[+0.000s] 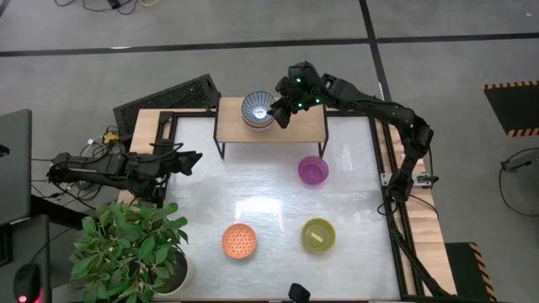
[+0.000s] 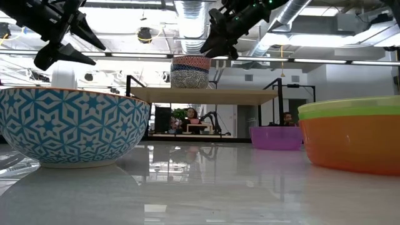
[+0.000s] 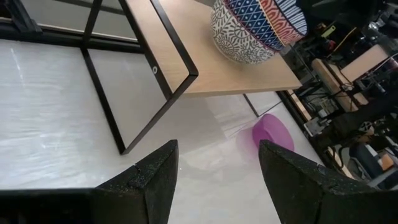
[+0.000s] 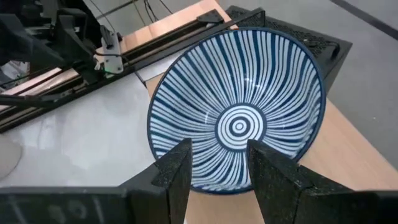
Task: Place and stack bowls onto a shelf
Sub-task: Stack the blue patterned bowl on top of the yellow patterned bowl on the shelf
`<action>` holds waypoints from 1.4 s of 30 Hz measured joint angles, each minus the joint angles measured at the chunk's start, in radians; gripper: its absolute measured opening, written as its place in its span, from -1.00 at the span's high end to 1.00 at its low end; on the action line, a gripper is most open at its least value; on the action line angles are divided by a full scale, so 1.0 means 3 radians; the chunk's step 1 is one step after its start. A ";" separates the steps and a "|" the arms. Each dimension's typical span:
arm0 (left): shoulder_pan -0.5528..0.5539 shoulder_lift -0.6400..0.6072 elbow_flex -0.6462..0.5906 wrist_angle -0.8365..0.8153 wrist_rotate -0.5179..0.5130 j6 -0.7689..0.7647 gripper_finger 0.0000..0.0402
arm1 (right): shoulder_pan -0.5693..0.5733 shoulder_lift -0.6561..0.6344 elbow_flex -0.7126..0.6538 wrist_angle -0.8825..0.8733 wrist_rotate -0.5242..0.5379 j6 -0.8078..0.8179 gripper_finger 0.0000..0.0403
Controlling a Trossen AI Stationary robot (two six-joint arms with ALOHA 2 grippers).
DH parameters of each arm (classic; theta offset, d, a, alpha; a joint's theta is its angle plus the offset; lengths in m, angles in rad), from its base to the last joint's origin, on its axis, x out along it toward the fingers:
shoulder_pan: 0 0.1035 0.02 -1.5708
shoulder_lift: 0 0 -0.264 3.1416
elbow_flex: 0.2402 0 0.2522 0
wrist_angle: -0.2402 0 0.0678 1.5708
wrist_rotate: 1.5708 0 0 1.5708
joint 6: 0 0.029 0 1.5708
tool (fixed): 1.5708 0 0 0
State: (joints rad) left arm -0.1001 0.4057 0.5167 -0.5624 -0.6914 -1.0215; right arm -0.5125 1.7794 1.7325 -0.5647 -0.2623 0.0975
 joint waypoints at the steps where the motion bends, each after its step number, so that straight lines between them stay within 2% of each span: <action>1: 0.0001 0.0001 0.0000 0.0000 0.0000 -0.0001 -0.03 | 0.0000 0.0000 0.0000 0.0013 0.0001 0.0000 0.12; 10: 0.0001 0.0001 0.0000 0.0000 -0.0006 0.0010 -0.03 | -0.0060 -0.0106 0.0010 0.0433 0.0015 -0.0080 0.13; 26: 0.0001 0.0001 0.0000 -0.0027 -0.0011 0.0051 -0.03 | -0.0221 -0.0078 -0.0004 0.0266 0.0085 -0.0202 0.27; 34: 0.0001 0.0001 0.0000 -0.0029 -0.0014 0.0051 -0.03 | -0.0206 -0.0079 -0.0382 0.0426 0.0106 -0.0155 0.33; 42: 0.0001 0.0001 0.0000 -0.0019 -0.0014 0.0036 -0.03 | -0.0190 -0.0252 -0.0387 0.0524 0.0099 -0.0151 0.33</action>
State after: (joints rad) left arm -0.0998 0.4061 0.5167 -0.5680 -0.6956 -1.0108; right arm -0.5696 1.7039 1.6165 -0.4076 -0.2324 0.0521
